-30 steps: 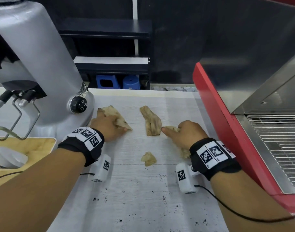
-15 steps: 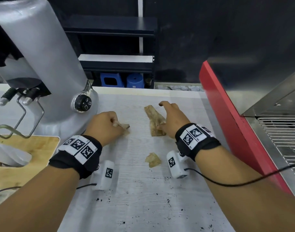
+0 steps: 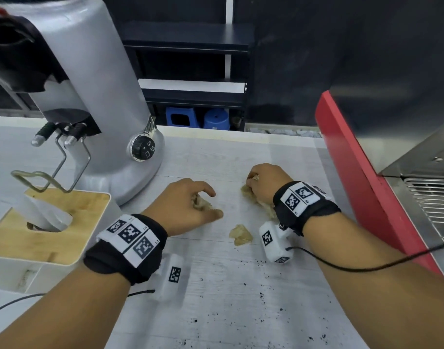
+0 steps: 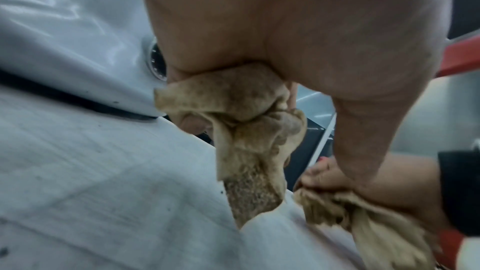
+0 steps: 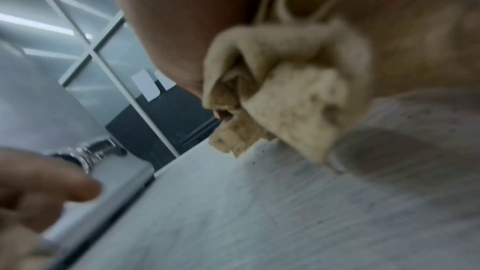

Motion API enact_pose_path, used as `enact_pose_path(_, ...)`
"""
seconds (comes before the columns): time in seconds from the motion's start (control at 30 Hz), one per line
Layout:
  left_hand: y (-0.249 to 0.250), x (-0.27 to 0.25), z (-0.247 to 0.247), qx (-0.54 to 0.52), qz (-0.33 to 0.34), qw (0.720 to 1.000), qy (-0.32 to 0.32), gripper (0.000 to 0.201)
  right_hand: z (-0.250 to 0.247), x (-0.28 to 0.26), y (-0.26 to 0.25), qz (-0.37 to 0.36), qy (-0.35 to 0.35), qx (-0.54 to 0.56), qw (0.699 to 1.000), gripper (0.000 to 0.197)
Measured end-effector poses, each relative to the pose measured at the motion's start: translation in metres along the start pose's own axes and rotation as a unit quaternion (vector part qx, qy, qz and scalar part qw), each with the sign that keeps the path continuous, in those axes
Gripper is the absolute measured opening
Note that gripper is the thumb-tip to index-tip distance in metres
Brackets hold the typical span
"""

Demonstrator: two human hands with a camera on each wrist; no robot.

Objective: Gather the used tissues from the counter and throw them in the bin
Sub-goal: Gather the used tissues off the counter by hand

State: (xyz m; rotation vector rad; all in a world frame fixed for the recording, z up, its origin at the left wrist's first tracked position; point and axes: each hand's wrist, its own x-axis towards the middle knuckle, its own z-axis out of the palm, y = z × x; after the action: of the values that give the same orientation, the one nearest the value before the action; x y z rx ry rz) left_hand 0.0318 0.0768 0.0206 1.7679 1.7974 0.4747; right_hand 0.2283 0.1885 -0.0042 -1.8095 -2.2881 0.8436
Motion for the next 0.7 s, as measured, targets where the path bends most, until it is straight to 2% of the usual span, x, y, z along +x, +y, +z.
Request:
enact_pose_path(0.1,0.008,-0.001,0.017,0.075,0.045,0.995,-0.044,0.057,-0.007,-0.025,0.003,0.011,0.056,0.058,0.997,0.032)
enact_pose_path(0.23,0.013,0.002,0.046,0.137,0.078,0.984,-0.083,0.063,-0.02,-0.08,0.006,0.026,0.139,0.132,0.981,0.039)
enact_pose_path(0.33,0.012,0.002,0.063,0.152,0.078,0.982,-0.077,0.053,-0.026,-0.129,0.008,0.035,0.171,0.167,0.97,0.036)
enact_pose_path(0.47,0.011,0.0,0.07,0.12,0.075,0.988,-0.053,0.032,-0.025,-0.193,0.013,0.057,0.199,0.188,0.96,0.037)
enact_pose_path(0.57,0.016,-0.005,0.066,0.106,0.089,0.989,-0.055,0.03,-0.017,-0.238,0.018,0.07,0.211,0.199,0.954,0.036)
enact_pose_path(0.7,0.033,-0.027,0.058,0.033,0.102,0.992,-0.069,0.016,0.002,-0.287,0.039,0.119,0.272,0.221,0.929,0.031)
